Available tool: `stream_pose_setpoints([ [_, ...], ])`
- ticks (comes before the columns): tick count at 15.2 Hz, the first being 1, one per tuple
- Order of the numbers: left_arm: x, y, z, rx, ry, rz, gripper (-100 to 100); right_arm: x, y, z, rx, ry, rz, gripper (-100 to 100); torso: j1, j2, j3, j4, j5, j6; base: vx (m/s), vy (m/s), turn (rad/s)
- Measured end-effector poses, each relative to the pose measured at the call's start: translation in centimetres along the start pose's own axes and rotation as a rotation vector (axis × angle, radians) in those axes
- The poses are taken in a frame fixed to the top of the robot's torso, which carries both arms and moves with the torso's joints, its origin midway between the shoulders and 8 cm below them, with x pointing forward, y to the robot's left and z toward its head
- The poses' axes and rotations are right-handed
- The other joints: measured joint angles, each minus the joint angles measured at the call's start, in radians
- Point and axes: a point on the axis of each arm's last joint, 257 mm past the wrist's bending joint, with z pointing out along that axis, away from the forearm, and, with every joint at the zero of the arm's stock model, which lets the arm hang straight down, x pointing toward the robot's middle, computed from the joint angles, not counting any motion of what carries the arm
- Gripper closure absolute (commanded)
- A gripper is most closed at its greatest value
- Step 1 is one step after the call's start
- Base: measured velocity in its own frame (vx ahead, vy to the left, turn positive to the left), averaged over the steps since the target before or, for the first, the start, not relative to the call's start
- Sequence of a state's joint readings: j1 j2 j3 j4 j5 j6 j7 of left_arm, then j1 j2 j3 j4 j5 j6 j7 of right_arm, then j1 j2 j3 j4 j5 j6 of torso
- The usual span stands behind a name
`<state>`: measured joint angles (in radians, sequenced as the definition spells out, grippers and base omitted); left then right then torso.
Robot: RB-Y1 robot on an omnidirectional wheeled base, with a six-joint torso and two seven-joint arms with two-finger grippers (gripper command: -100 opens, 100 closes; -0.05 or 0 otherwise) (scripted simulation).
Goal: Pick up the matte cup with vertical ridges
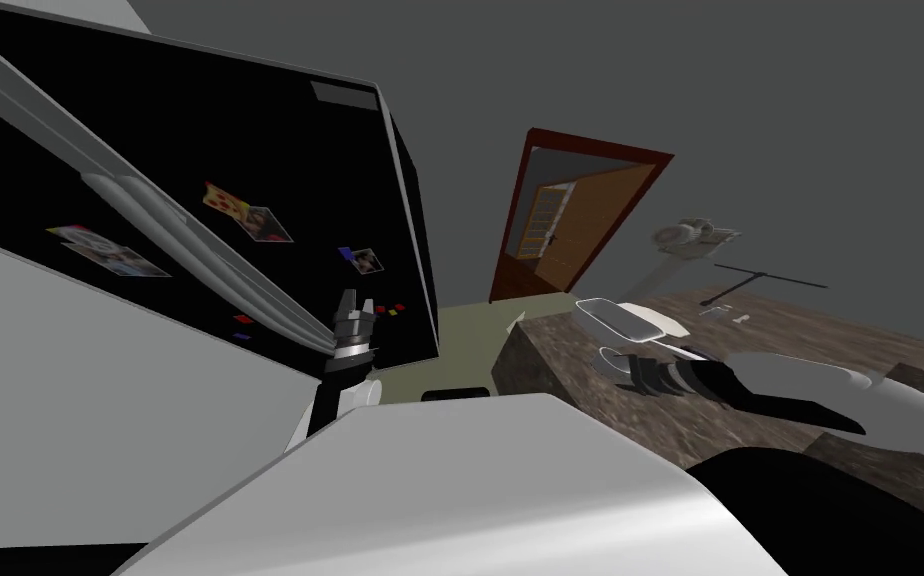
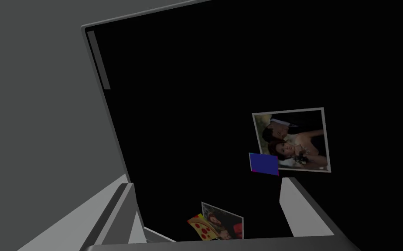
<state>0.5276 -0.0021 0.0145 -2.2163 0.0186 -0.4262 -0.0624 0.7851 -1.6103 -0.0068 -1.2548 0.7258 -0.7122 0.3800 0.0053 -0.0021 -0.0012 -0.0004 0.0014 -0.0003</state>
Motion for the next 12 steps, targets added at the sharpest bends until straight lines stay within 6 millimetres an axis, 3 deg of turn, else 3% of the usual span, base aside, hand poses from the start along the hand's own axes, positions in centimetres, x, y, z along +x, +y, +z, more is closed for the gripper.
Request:
stream_pose_setpoints([
  [3, 0.0, 0.0, 0.0, 0.000, 0.000, 0.000, 0, 1.5, 0.1, -0.7, -0.024, 0.055, -0.036, -100, -0.001, 0.000, 0.000, 0.000, 0.000, 0.000, 0.022, 0.032, 0.067],
  [7, 0.0, 0.0, 0.0, 0.000, 0.000, 0.000, 0, 2.8, 1.9, 0.4, -0.021, 0.055, -0.013, -100, -0.007, 0.000, 0.000, 0.000, -0.002, 0.000, 0.029, -0.025, 0.087],
  [8, 0.0, 0.0, 0.0, 0.000, 0.000, 0.000, 0, 2.9, 2.0, 0.5, -0.019, 0.056, -0.013, 100, -0.007, 0.001, 0.000, 0.000, -0.002, 0.000, 0.006, -0.008, 0.002],
  [12, 0.0, 0.0, 0.0, 0.000, 0.000, 0.000, 0, 2.9, 2.1, 0.5, -0.021, 0.057, -0.012, 100, -0.006, 0.002, 0.001, 0.001, -0.002, 0.000, 0.000, 0.000, 0.000],
])
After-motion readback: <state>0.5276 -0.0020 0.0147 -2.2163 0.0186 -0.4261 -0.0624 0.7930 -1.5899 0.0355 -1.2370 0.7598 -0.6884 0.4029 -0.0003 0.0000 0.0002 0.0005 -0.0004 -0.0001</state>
